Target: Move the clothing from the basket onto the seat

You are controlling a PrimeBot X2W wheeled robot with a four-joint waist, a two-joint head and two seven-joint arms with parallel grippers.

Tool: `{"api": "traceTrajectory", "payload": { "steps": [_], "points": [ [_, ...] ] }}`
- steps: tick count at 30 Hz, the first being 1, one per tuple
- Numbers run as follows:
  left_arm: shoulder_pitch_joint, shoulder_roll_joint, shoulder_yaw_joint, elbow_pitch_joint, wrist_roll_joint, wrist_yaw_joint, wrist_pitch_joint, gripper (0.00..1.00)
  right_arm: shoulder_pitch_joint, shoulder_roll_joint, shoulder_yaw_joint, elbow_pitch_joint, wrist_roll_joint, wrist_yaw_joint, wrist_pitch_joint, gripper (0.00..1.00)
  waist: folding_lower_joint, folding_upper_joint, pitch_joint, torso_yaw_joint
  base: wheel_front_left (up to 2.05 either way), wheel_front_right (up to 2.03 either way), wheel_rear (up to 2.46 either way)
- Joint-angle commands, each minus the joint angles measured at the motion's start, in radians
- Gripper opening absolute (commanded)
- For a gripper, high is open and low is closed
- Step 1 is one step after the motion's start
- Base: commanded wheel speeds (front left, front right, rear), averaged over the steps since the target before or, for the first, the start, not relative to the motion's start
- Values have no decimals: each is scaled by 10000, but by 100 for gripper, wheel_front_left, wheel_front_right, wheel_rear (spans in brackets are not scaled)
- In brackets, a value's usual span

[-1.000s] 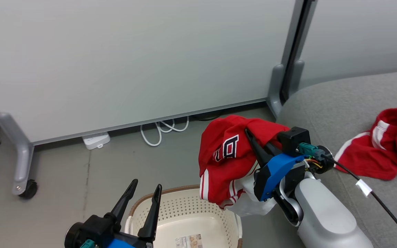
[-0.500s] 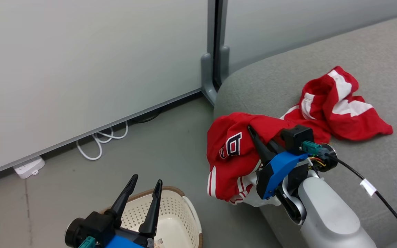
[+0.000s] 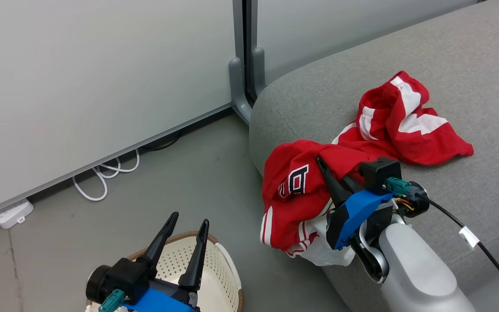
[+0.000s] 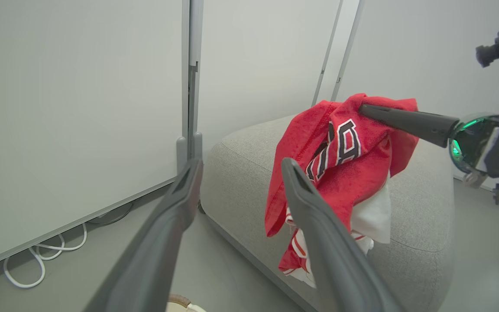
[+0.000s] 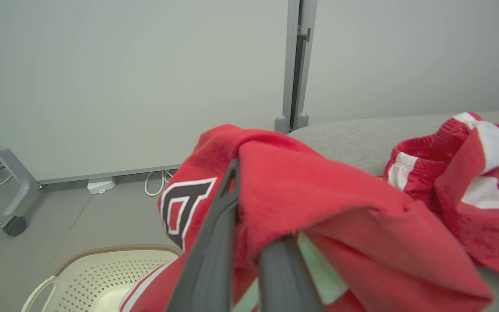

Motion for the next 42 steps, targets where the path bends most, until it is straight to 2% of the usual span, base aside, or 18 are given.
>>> {"api": "traceTrajectory", "payload": {
  "steps": [1,6,11,15,20,26,29,33,42],
  "points": [
    [-88,38,47,32,34,-14,-29,100,119,17,-71,-59,-33,-3,-23,0,0,0,45,119,0,0,0],
    [-144,69,129,-15,68,-33,-29,100,-253,-35,-111,-116,47,-3,167,0,0,0,285,287,0,0,0],
    [-368,199,289,-265,194,-43,-29,100,-1845,-682,-386,-252,223,-3,650,0,0,0,1071,443,0,0,0],
    [-803,457,277,-496,389,-50,-26,100,-3717,-1550,-846,-261,488,-3,1024,0,0,0,2133,532,0,0,0],
    [-1777,959,81,-1157,659,-55,199,100,-5809,-2976,-1657,-221,664,-3,1388,0,0,0,3984,714,0,0,0],
    [-2707,1475,42,-2188,916,-59,557,100,-6857,-3912,-3406,307,668,-3,774,0,0,0,5825,757,0,0,0],
    [-3019,1654,-30,-2614,1008,-61,696,100,-6524,-4050,-4075,754,626,-3,205,0,0,0,6461,848,0,0,0],
    [-3108,1877,11,-2958,1016,-63,791,100,-5844,-3698,-4663,1668,590,-3,-522,0,0,0,6846,853,0,0,0],
    [-2678,2031,120,-2952,829,89,737,100,-4965,-3291,-4672,3219,298,-4,-1463,0,0,0,6517,943,0,0,0]
  ]
}}
